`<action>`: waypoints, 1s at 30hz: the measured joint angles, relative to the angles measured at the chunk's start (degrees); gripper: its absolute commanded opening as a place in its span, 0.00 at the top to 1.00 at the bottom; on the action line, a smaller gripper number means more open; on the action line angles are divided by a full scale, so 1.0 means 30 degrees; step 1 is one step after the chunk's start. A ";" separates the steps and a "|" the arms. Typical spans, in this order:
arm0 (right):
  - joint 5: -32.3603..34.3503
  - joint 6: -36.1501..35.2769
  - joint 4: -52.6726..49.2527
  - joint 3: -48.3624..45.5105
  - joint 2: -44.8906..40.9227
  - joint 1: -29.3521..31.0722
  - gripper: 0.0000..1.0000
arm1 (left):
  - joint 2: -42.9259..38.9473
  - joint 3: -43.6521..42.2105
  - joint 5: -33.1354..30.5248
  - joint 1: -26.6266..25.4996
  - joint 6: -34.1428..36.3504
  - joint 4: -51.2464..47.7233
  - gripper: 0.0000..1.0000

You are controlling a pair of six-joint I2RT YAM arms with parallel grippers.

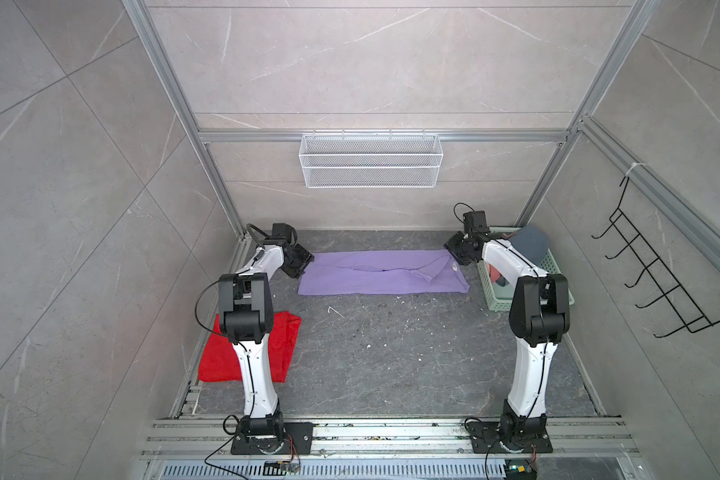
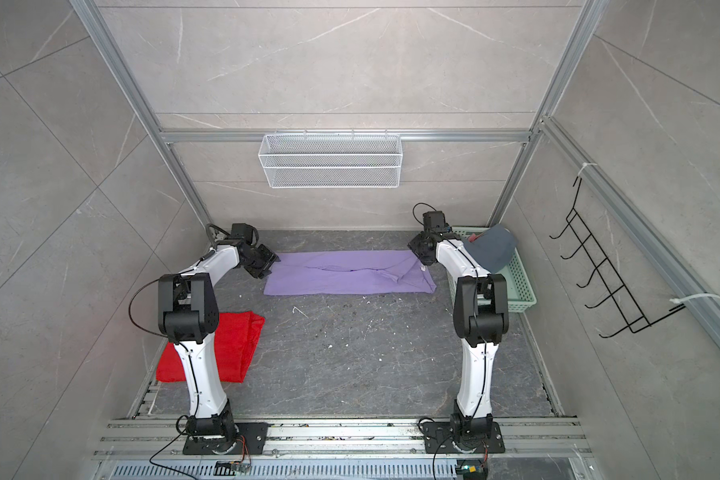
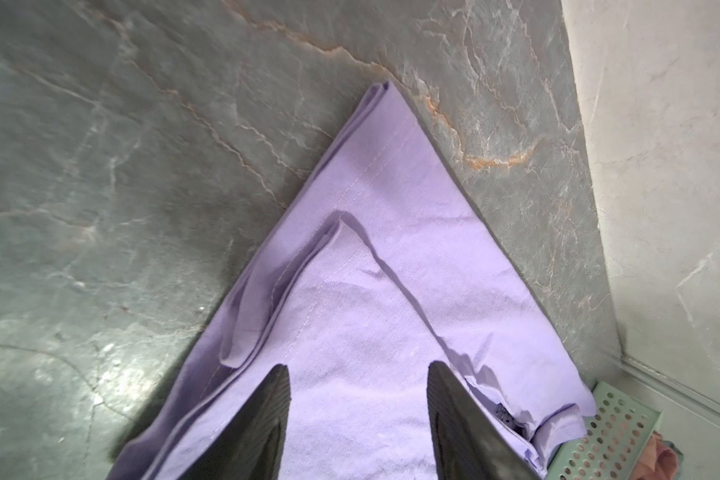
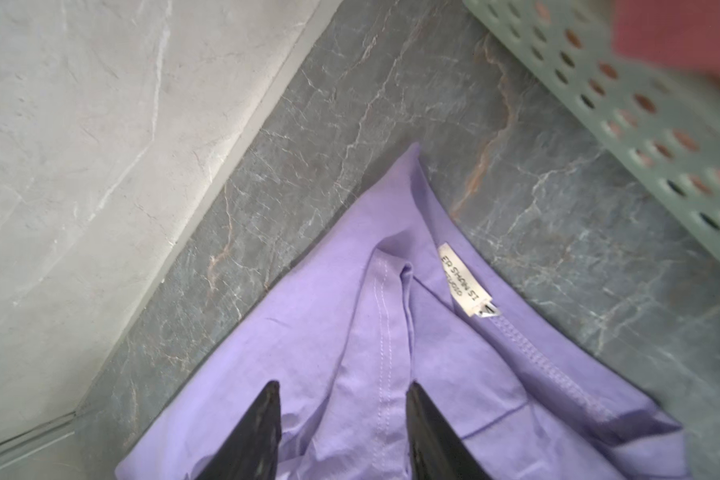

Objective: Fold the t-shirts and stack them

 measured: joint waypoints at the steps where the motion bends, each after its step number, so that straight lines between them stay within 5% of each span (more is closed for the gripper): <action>1: -0.0051 0.0007 -0.0044 -0.0510 -0.0306 0.0007 0.49 | 0.0000 0.0000 -0.0051 0.0007 0.0007 -0.0015 0.41; 14: -0.2135 0.2572 0.0532 -0.5639 -0.2601 0.0576 0.50 | -0.0437 -0.0262 -0.0299 -0.0947 0.0015 -0.0495 0.41; 27: -0.3738 0.4211 0.2025 -0.4765 -0.0736 0.1967 0.51 | -0.0444 -0.0678 0.0066 -0.1355 0.0007 -0.0466 0.41; 30: -0.3723 0.4269 0.1865 -0.4211 -0.0131 0.2018 0.59 | -0.0444 -0.0678 0.0066 -0.1355 0.0000 -0.0459 0.41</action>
